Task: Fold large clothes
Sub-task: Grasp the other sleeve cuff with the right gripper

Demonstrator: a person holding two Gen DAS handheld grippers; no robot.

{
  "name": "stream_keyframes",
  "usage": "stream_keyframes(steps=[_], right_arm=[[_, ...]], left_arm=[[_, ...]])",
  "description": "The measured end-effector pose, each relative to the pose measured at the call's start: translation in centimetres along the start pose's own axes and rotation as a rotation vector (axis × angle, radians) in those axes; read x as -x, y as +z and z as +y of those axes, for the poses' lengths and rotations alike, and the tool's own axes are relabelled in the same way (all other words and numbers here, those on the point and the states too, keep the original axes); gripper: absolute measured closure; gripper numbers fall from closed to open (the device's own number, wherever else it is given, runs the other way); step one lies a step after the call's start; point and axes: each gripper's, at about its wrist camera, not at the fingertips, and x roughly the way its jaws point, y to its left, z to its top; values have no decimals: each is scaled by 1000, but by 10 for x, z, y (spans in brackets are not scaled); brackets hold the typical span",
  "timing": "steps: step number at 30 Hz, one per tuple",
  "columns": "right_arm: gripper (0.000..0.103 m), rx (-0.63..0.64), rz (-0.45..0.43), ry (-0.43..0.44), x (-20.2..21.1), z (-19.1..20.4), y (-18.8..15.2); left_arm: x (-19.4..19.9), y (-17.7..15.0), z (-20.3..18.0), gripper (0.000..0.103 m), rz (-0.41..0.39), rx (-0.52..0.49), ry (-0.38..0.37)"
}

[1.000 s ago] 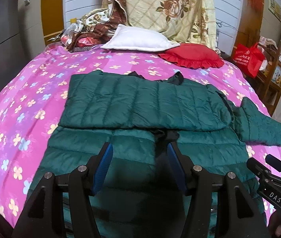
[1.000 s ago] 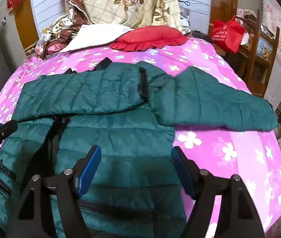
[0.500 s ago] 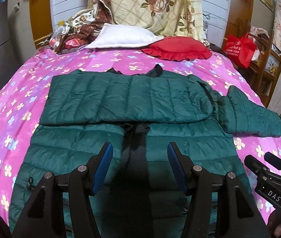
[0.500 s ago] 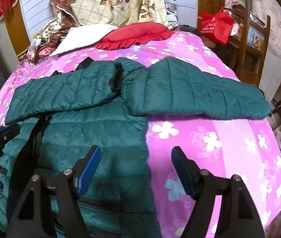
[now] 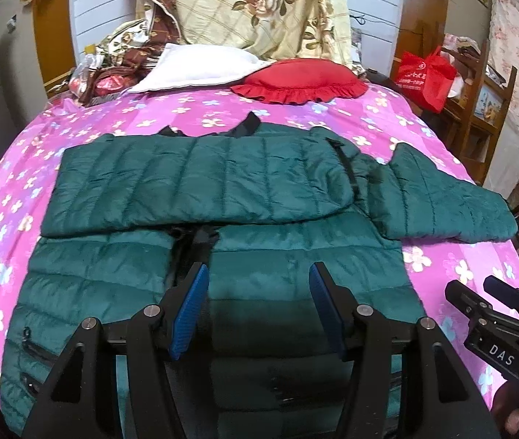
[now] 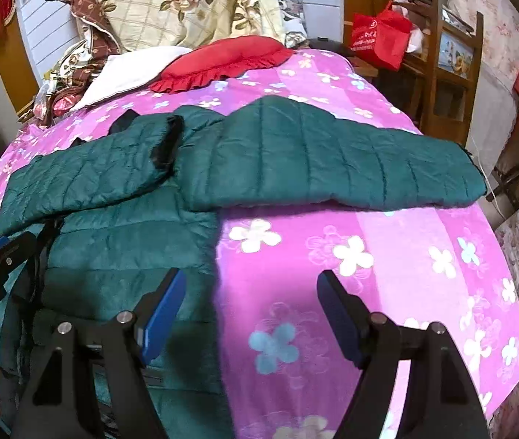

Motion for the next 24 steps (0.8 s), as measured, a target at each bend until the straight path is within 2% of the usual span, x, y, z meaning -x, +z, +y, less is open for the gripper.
stream_keyframes(steps=[7, 14, 24], right_arm=[[25, -30, 4, -22, -7, -24, 5], [25, -72, -17, -66, -14, -54, 22], [25, -203, -43, -206, -40, -127, 53]], left_arm=[[-8, 0, -6, 68, 16, 15, -36], [-13, 3, -7, 68, 16, 19, -23], [-17, 6, 14, 68, 19, 55, -11]])
